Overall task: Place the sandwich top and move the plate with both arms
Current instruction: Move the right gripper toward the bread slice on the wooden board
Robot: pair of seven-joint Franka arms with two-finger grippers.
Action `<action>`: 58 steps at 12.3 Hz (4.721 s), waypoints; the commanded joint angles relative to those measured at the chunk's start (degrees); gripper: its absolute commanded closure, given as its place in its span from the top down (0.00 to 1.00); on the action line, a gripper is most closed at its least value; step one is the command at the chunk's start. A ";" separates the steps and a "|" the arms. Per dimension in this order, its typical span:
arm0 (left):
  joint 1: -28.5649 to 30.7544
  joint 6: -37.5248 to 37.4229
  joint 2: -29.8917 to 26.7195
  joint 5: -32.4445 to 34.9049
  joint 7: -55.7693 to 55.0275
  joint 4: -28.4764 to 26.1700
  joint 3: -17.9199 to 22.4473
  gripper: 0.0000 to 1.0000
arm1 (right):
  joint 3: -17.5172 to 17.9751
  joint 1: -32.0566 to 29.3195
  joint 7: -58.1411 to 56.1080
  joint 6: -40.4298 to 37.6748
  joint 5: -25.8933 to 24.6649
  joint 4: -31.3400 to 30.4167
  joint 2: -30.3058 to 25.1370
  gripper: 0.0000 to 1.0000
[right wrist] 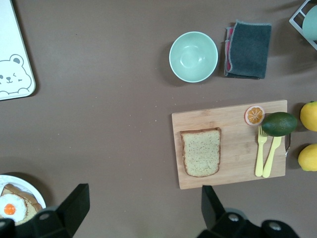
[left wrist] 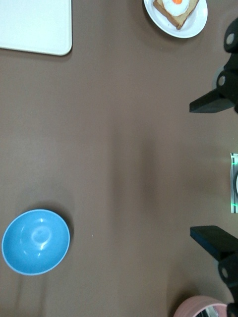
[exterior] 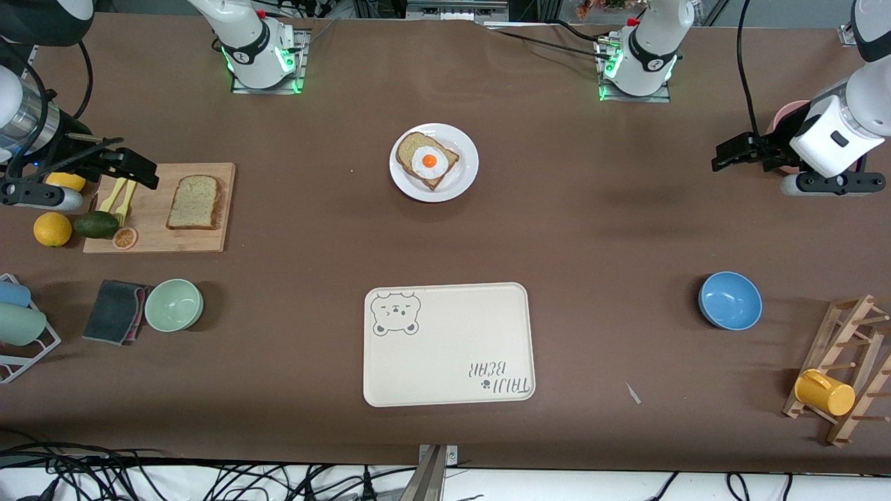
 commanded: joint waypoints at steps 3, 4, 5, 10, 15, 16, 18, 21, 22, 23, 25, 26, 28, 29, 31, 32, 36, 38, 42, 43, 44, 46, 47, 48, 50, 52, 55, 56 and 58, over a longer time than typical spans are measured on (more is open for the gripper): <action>0.75 0.21 -1.89 5.02 1.27 0.36 0.27 1.00 | -0.82 0.37 -0.30 -0.68 0.49 -0.75 -1.24 1.00; 0.75 0.39 -1.89 5.81 1.27 0.44 0.27 1.00 | -0.82 0.37 -0.13 -0.68 0.40 -0.75 -1.24 1.00; 0.75 0.48 -1.89 5.91 1.27 0.44 0.27 1.00 | -0.82 0.37 -0.12 -0.68 0.40 -0.75 -1.16 1.00; 2.25 0.39 -3.29 6.00 1.62 0.18 0.01 1.00 | -0.56 0.37 1.11 -0.76 0.05 -1.01 -0.98 1.00; 2.34 0.39 -4.44 6.52 1.71 0.18 -0.08 1.00 | -0.38 0.37 1.19 -0.24 -0.21 -0.93 -0.89 1.00; 2.34 0.48 -4.44 6.52 1.71 0.18 -0.08 1.00 | -0.47 0.37 1.19 -0.24 -0.21 -0.93 -0.80 1.00; 2.34 0.39 -4.44 6.52 2.84 0.01 -0.08 1.00 | -0.47 0.37 1.19 0.03 -0.21 -0.93 -0.80 1.00; 2.51 0.39 -4.44 6.52 4.87 -0.26 0.18 1.00 | -2.13 0.37 1.19 1.69 -0.30 -1.63 -1.07 1.00; 2.51 0.48 -4.44 6.52 4.87 -0.26 0.27 1.00 | -3.09 0.37 1.19 1.87 -0.30 -2.15 -1.07 1.00; 2.51 0.56 -4.35 6.52 4.87 -0.26 0.27 1.00 | -3.63 0.37 1.19 1.96 -0.30 -2.42 -1.07 1.00; 2.51 0.91 -4.26 6.52 4.79 -0.26 0.27 1.00 | -3.98 0.29 1.19 1.61 -0.30 -2.51 -0.89 1.00; 2.51 1.09 -4.26 6.44 4.79 -0.26 0.27 1.00 | -3.98 0.37 1.19 1.70 -0.48 -2.51 -0.80 1.00; 2.42 1.88 -4.26 6.26 4.18 -0.26 0.27 1.00 | -3.90 0.37 1.19 4.23 -1.09 -5.39 -0.98 1.00; 2.42 2.40 -4.26 5.74 4.08 -0.26 0.27 1.00 | -3.81 0.37 1.19 5.38 -1.09 -6.71 -1.15 1.00; 2.51 2.67 -4.26 5.38 3.73 -0.35 0.27 1.00 | -3.72 0.46 1.28 5.22 -1.18 -6.82 -1.15 1.00; 2.42 2.67 -4.26 5.38 3.12 -0.61 0.27 1.00 | -3.98 0.55 1.19 4.78 -1.09 -6.55 -1.24 1.00; 2.42 3.38 -4.52 5.38 2.33 -1.22 -0.08 1.00 | -3.54 0.55 1.02 4.69 -1.09 -6.20 -2.65 1.00; 2.42 4.60 -5.84 5.38 2.33 -2.97 -0.17 1.00 | -3.89 0.64 0.49 3.37 -1.01 -5.94 -2.65 1.00; 2.42 6.54 -6.99 5.38 2.41 -5.18 -0.08 1.00 | -3.63 0.37 0.40 1.79 -0.74 -5.76 -3.18 1.00; 2.42 6.80 -6.99 5.38 2.33 -5.09 -0.08 1.00 | -3.63 0.46 0.58 1.70 -0.74 -4.98 -3.26 1.00; 2.42 6.89 -6.90 5.38 2.41 -4.74 -0.08 1.00 | -3.63 0.55 0.49 1.70 -0.39 -4.97 -3.18 1.00; 2.34 6.98 -6.55 5.56 2.94 -4.30 -0.08 1.00 | -3.89 0.55 0.40 1.70 -0.13 -5.14 -3.61 1.00; 2.07 6.89 -6.29 5.38 2.94 -4.30 -0.25 1.00 | -3.72 0.55 0.49 1.78 -0.13 -5.41 -4.05 1.00; 1.72 6.72 -5.50 5.56 2.94 -3.61 -0.52 1.00 | -3.81 0.64 0.75 1.70 -0.13 -5.50 -4.32 1.00; 2.25 4.88 -3.57 5.47 2.42 2.61 -0.52 1.00 | -6.42 2.90 1.37 1.09 -0.56 -5.41 -4.14 1.00; 2.16 1.54 -0.24 5.64 2.24 8.24 -0.61 1.00 | -11.61 7.13 1.28 1.52 -0.48 -4.97 -4.23 1.00; 2.25 -1.55 2.68 5.91 2.67 12.22 -0.61 1.00 | -11.36 6.70 0.76 1.61 -0.48 -3.57 -3.79 1.00; 2.33 -1.63 2.68 6.00 2.85 12.22 -0.43 1.00 | -11.71 6.88 0.58 1.96 -0.30 -3.56 -3.53 1.00; 2.42 -1.90 2.68 6.00 3.03 12.13 -0.08 1.00 | -11.46 7.14 0.58 1.96 -0.48 -3.56 -3.35 1.00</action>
